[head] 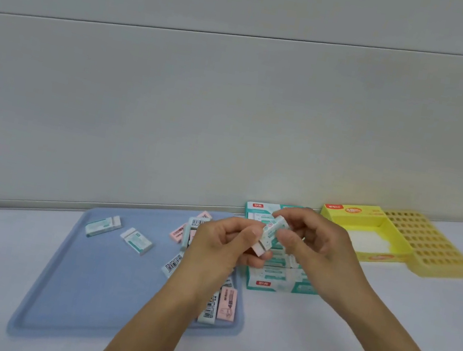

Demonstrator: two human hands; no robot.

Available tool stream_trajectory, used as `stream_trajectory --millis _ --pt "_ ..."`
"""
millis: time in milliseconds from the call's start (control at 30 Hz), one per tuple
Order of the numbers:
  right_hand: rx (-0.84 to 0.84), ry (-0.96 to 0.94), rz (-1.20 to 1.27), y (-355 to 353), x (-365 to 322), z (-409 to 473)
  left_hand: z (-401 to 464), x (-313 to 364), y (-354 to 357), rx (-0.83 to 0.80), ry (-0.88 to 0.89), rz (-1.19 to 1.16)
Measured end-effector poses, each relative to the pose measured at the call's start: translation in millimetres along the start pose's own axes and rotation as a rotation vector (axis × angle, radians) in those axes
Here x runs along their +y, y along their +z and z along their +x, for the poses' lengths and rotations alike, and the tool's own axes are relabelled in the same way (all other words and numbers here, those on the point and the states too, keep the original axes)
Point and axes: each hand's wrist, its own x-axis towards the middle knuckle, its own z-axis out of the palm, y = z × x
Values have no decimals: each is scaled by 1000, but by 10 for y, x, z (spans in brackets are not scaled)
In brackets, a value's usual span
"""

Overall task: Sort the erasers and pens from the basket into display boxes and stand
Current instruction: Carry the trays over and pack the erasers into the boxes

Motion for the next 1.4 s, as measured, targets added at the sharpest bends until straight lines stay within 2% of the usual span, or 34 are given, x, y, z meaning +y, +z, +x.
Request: stream_trajectory --millis 100,200,267,367,533,633,733,800,900,1000,1100,1233,1333,1400 --pt "106 97 60 -144 42 -25 46 -80 52 14 84 249" --pt "243 186 -33 -302 216 -90 52 -284 10 -68 302 887" --pt "233 232 -160 -350 332 -140 44 -403 -5 -207 380 1209" --pt "186 248 -343 -327 409 -171 47 -460 -23 -325 341 1388" --pt "161 144 -641 -337 453 -170 84 -431 -57 -337 356 1424" --pt "108 122 -690 -317 502 -201 70 -411 -34 -357 334 1448" --pt "110 126 -785 -314 498 -190 68 -356 -85 -321 362 1342" --pt "132 90 -854 -287 465 -163 74 -279 -328 -160 402 1176" --pt "125 -61 -826 -57 316 -38 87 -188 -1033 194 371 1044" --pt "-36 -218 -755 426 74 201 127 -235 -1754 353 119 1152" --pt "-299 -346 -821 1092 -154 432 104 -332 -2081 307 -39 1275" --pt "-552 -323 -1019 1798 -249 617 -14 -332 -2105 391 17 1330" --pt "-608 -214 -1030 1991 -237 678 -105 -362 -2089 448 60 1315" --pt "-604 -230 -1025 2012 -226 681 -163 -350 -2065 517 82 1150"
